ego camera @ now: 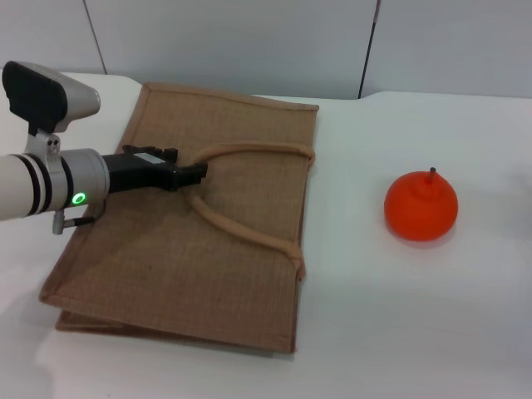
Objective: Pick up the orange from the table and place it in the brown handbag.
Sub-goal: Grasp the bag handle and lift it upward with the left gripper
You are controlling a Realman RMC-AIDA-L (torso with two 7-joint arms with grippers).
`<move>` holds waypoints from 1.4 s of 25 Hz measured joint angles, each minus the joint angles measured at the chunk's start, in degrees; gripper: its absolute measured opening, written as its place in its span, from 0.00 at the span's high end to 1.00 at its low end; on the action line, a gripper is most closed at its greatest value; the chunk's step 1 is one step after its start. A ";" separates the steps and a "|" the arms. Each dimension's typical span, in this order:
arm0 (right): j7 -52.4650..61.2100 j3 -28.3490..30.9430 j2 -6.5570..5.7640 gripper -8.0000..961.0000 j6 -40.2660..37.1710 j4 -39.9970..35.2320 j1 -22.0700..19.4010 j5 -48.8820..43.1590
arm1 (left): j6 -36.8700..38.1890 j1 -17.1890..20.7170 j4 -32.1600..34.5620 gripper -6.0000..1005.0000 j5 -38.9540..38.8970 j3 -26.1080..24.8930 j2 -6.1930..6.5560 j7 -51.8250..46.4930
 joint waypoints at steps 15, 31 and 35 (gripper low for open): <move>0.00 0.00 0.00 0.10 0.00 0.00 0.38 0.00 | 0.68 -0.57 -0.60 0.43 0.00 0.08 0.02 0.01; 0.00 0.00 0.00 0.10 0.00 0.00 0.45 0.00 | 1.49 -0.64 -1.18 0.52 0.00 0.31 -0.15 0.45; 0.00 0.00 0.00 0.10 0.00 -0.01 0.45 0.00 | 2.36 -1.28 -2.28 0.52 0.00 0.23 -0.12 0.48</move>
